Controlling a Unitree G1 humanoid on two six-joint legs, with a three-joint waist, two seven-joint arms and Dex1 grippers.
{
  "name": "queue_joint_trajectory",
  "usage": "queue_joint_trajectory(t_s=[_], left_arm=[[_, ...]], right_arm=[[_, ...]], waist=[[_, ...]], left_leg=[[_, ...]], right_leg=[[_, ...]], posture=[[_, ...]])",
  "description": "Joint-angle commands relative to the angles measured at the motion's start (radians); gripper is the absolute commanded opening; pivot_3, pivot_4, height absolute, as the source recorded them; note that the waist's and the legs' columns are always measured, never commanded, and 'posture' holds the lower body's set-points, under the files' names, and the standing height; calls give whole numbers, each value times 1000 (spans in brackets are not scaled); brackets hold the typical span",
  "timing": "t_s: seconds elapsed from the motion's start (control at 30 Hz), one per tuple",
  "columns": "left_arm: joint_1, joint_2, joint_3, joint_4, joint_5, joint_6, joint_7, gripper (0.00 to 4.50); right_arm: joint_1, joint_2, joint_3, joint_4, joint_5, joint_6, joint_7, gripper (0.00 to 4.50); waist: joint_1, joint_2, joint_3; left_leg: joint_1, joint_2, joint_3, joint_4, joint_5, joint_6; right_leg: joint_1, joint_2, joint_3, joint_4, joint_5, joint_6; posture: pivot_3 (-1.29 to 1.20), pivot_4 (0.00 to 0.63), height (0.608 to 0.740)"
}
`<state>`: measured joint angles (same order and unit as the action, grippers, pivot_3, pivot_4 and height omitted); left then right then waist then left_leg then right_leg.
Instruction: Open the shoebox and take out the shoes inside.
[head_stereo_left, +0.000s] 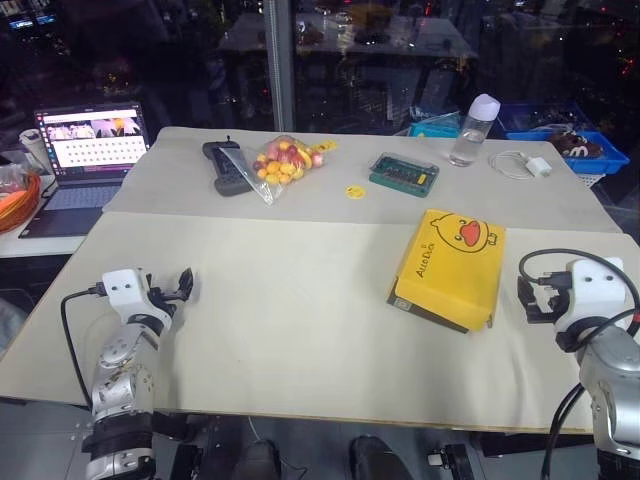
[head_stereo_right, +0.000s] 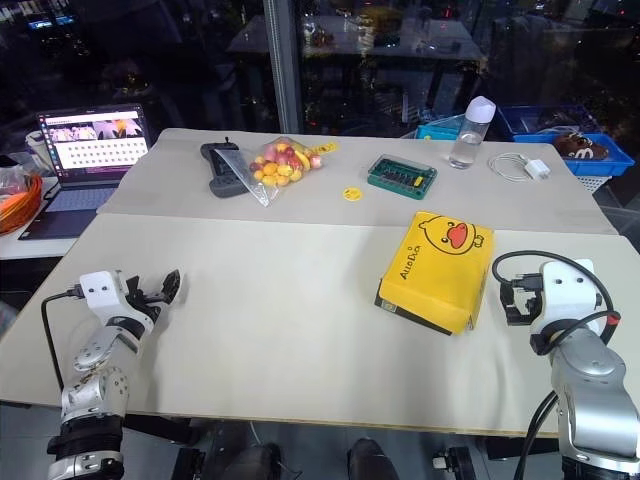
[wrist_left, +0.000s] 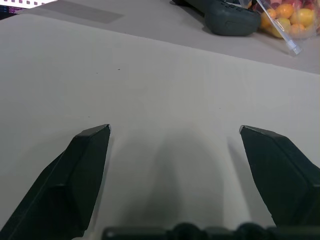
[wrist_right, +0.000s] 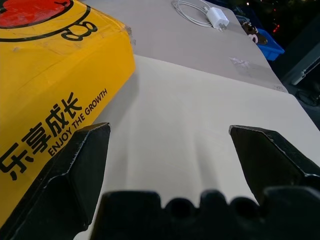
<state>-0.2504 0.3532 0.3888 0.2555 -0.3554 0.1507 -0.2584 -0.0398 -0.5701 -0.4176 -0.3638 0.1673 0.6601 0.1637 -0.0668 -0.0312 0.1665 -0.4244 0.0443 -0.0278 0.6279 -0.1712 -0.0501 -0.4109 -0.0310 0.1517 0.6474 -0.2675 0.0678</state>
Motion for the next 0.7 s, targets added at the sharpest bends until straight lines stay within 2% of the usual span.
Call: queue_joint_trajectory(t_s=[0.03,0.33,0.37,0.47,0.63,0.7], left_arm=[[-22,2,-1,5,-1,-17,-7,4477],[-70,15,-23,95,28,-49,-28,4477],[-110,27,-65,131,55,-68,-75,4477],[-208,63,-287,106,104,-76,-385,4477],[-301,108,-438,20,61,-1,-692,4477],[-341,120,-468,33,65,0,-764,4477]], right_arm=[[-6,-5,-24,-31,-22,-8,-15,4500],[0,-3,-25,-30,-47,-8,-23,4500],[1,-3,-32,-33,-47,-4,-25,4500],[11,-11,-34,-40,-51,5,-19,4500],[35,-22,-58,-63,-32,27,11,4500],[55,-22,-79,-85,-20,37,26,4500]], waist=[[0,0,0],[1,0,0],[2,0,0],[20,0,0],[17,0,0],[11,0,0]], left_leg=[[0,0,0,0,0,0],[1,0,0,1,0,0],[1,0,0,1,0,0],[0,0,-1,2,2,2],[-7,-1,1,7,2,2],[-7,0,0,5,2,3]], right_leg=[[0,0,0,0,0,0],[1,0,0,1,0,0],[2,0,0,1,0,0],[2,0,-2,1,1,1],[3,-1,-1,-1,1,1],[1,0,-1,-1,1,1]], posture=[[0,150,697],[0,150,697],[0,150,697],[0,150,697],[0,150,697],[0,150,697]])
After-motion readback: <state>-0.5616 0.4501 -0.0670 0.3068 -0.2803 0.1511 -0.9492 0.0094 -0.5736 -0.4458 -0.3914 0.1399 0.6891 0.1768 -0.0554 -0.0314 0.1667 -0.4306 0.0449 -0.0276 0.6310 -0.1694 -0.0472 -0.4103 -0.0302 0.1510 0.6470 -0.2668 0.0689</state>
